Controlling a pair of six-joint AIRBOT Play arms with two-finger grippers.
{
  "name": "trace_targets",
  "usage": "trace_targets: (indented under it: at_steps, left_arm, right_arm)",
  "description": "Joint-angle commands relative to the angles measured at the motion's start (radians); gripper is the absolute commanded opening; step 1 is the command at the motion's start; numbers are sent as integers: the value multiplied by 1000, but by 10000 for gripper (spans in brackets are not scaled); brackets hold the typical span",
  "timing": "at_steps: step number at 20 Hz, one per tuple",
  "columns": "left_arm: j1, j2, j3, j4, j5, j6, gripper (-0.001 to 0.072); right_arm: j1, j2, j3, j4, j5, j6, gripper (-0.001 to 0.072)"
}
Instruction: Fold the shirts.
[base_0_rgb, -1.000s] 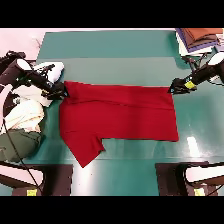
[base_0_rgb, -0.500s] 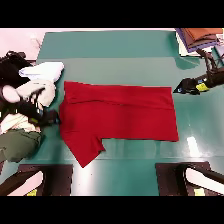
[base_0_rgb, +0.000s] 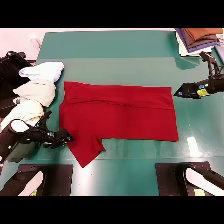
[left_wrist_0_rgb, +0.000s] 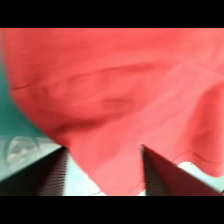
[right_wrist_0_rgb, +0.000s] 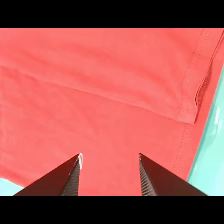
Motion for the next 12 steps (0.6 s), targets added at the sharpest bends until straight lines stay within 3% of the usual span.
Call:
trace_targets:
  at_steps: [1,2,3,8,9,10,12]
  left_arm:
    - [1,6,-19,-114,97,63,325]
    - [1,6,-4,-117,99,61,198]
    - [1,6,19,-115,87,68,24]
    - [1,6,137,-54,12,100,26]
    - [1,6,147,-51,12,111,26]
    - [1,6,153,-51,12,113,26]
    - [1,6,153,-50,12,114,25]
  right_arm:
    - [0,3,-3,0,8,0,407]
    - [-4,3,-3,-5,25,-1,407]
    - [-18,3,-4,-16,48,-4,408]
    - [-211,6,-187,-99,179,-4,409]
    - [-262,6,-261,-109,179,-4,437]
    - [-319,5,-344,-115,164,-4,536]
    - [-408,-10,-474,-91,129,-6,520]
